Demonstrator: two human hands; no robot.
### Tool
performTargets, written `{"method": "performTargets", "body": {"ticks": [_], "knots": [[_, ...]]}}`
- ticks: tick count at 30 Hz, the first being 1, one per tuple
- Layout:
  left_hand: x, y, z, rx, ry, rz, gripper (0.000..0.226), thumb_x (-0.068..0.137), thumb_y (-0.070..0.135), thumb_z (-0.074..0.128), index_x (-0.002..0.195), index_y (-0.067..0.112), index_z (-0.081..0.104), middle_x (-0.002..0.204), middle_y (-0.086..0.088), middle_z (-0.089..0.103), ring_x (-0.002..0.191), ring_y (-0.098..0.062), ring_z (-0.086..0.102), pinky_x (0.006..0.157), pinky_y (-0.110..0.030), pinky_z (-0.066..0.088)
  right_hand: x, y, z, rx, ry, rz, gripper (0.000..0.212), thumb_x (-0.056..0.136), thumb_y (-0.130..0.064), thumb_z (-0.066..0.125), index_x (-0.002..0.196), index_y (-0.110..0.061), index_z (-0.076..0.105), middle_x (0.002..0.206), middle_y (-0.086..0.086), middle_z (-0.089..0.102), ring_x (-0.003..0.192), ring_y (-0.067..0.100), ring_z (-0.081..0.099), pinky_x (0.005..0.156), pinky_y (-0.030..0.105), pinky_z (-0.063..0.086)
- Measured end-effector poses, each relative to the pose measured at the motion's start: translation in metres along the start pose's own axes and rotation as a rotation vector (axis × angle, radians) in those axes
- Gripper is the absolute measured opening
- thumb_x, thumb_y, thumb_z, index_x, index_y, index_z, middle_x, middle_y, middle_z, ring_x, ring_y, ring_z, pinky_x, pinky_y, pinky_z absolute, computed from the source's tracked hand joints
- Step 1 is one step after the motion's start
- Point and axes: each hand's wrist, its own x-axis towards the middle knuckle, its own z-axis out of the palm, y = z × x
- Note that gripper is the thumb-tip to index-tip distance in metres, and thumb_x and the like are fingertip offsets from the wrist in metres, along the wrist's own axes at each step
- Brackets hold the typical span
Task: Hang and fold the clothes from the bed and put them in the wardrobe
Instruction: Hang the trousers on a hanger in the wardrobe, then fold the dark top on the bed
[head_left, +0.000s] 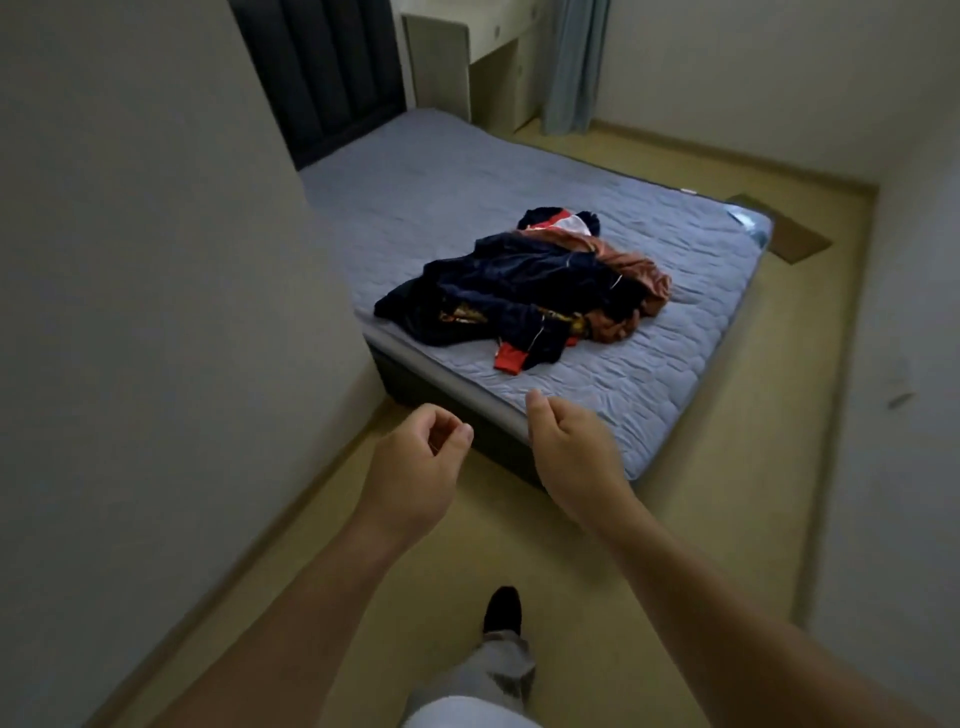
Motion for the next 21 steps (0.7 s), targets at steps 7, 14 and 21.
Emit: {"method": "performTargets", "body": {"ticks": [7,14,21], "knots": [[0.158,0.034,0.105,0.026,-0.195,-0.118,0.016,0.098,0.038,0.059,0.084,0.03,0.06,0.077,0.009,0.064,0.071,-0.007,0.06,0.056,-0.022,0.043,0.132,0.055,-0.102,-0.159,0.038,0.162,0.057,0.107,-0.044,0.037,0.073,0.0,0.051,0.059,0.002,0.047,0.052,0.011,0.04,0.055,0.034,0.031],[0.281,0.108,0.239,0.07,-0.327,-0.057,0.016,0.099,0.036,0.058,0.085,0.027,0.059,0.076,0.003,0.065,0.065,-0.009,0.058,0.057,-0.026,0.046,0.257,0.131,-0.21,-0.11,0.06,0.212,0.056,0.106,-0.043,0.04,0.078,0.004,0.05,0.059,0.003,0.044,0.05,0.012,0.037,0.053,0.031,0.03],[0.362,0.17,0.393,-0.001,-0.278,-0.293,0.022,0.099,0.032,0.059,0.086,0.014,0.061,0.077,-0.006,0.064,0.06,-0.014,0.052,0.058,-0.03,0.043,0.38,0.218,-0.34,-0.243,-0.053,0.27,0.048,0.106,-0.042,0.04,0.089,-0.003,0.063,0.075,0.009,0.063,0.07,0.025,0.058,0.066,0.038,0.047]]}}
